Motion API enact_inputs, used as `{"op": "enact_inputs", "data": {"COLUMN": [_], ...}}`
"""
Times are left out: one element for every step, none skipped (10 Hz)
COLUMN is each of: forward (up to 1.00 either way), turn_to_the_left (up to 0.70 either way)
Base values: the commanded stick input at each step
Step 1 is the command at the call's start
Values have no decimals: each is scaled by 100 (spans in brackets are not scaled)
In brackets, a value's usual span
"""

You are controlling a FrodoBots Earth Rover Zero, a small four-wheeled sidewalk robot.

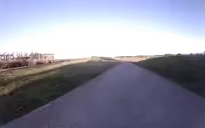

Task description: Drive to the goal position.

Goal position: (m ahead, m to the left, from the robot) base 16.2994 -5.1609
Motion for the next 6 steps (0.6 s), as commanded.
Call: {"op": "enact_inputs", "data": {"forward": [70,70,70,70,70,70], "turn_to_the_left": [-10,-12,-12,-12,-12,-12]}}
